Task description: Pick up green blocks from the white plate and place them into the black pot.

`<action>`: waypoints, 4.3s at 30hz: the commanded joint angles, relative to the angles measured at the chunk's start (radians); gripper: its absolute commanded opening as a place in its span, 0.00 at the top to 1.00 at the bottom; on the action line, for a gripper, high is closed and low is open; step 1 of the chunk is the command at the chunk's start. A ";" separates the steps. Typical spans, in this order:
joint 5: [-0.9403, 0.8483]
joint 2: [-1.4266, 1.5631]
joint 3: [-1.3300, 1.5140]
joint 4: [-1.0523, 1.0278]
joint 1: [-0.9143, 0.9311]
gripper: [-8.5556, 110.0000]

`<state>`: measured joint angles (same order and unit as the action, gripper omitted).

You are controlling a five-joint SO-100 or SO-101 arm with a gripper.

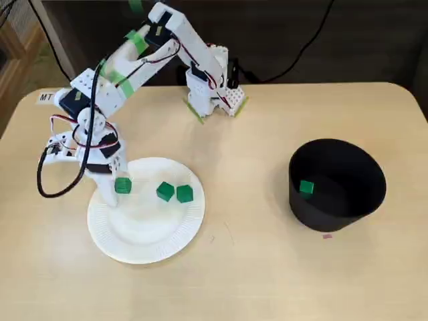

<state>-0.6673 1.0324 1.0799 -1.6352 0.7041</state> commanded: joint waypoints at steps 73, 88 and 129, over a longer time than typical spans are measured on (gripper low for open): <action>0.574 1.025 0.735 0.581 -1.003 0.95; 0.787 0.836 0.730 0.219 -0.385 0.95; 0.675 0.382 0.535 0.255 -0.302 0.62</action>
<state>-0.0092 1.4113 1.6628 -1.3821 0.4203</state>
